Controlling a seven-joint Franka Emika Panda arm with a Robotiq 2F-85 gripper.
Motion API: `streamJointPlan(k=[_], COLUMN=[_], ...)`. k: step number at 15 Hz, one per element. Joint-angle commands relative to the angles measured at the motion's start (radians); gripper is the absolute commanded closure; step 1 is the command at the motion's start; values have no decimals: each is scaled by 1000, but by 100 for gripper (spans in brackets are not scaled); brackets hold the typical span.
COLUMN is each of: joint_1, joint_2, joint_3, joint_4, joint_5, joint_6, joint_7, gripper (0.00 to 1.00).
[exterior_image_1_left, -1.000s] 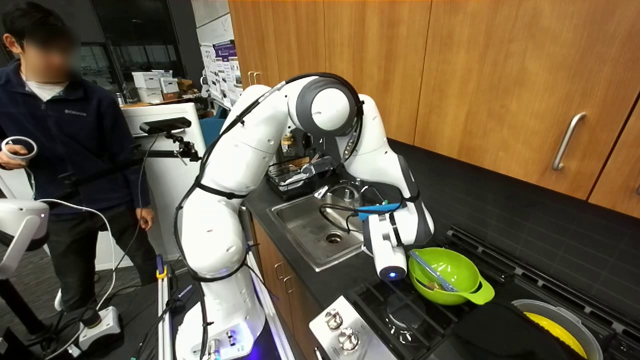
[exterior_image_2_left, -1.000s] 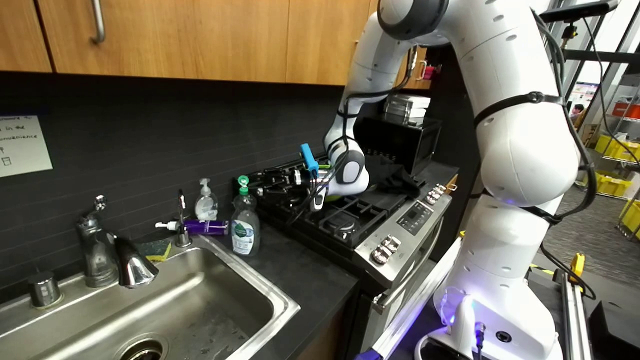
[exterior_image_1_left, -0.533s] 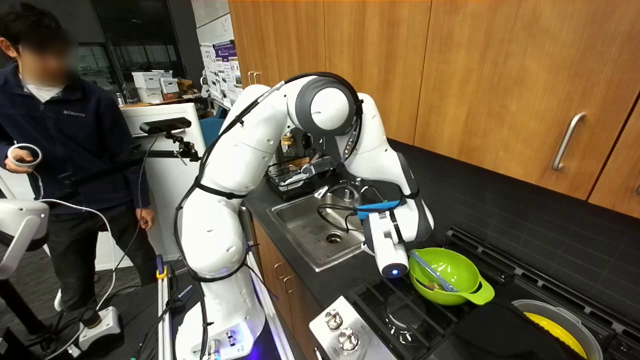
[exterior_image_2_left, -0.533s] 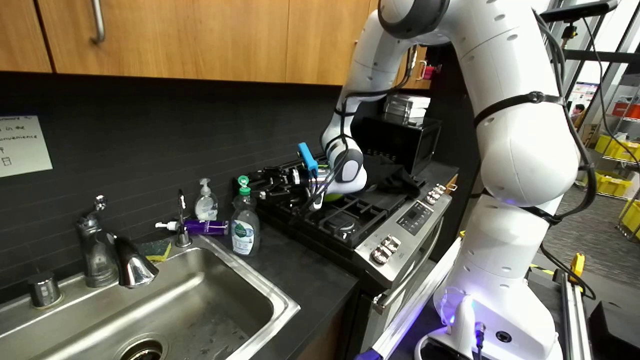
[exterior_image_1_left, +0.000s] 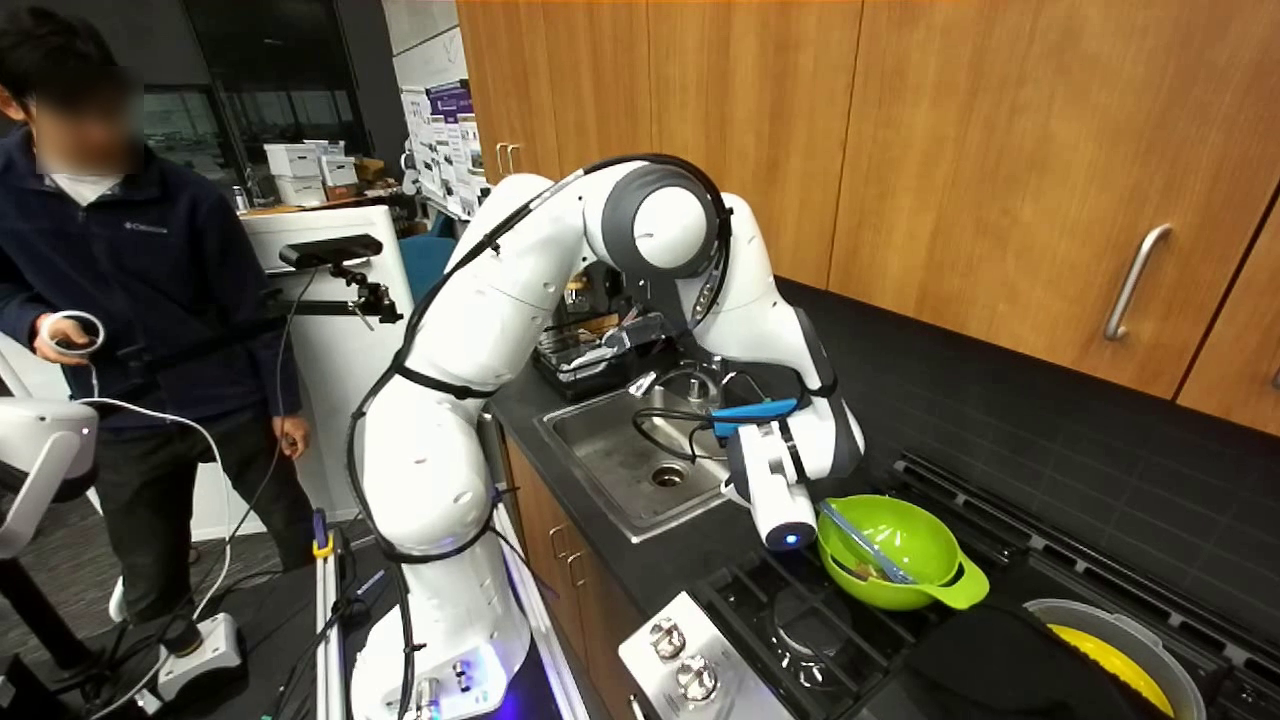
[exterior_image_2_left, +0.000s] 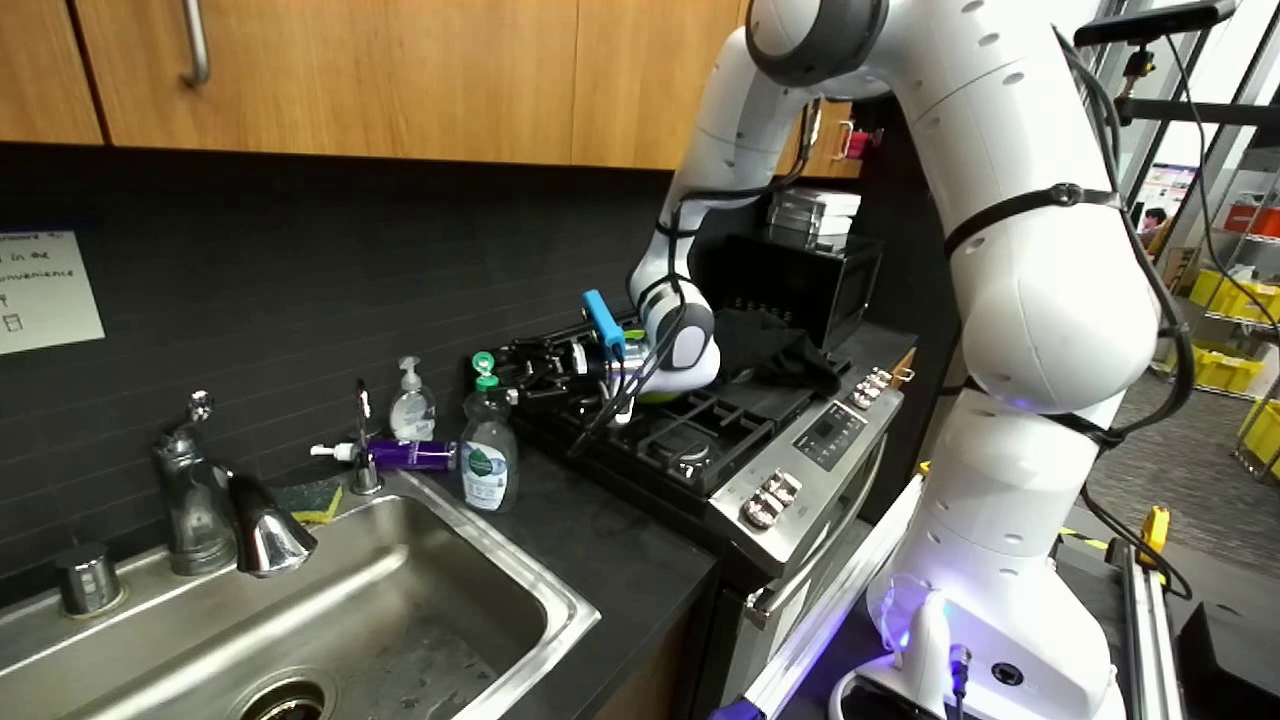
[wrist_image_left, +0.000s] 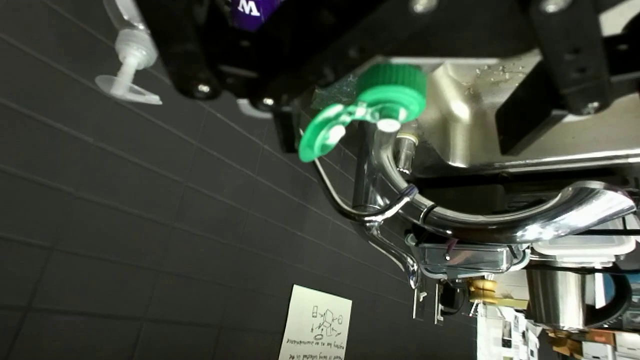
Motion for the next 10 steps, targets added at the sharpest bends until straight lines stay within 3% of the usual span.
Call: streamJointPlan(k=[1,10], joint_1=[18,18], joint_2=[81,202], joint_3=[12,22], joint_4=[97,210], joint_5=[-29,-52], joint_6=[2,-9], joint_7=[58,98], gripper=[0,0])
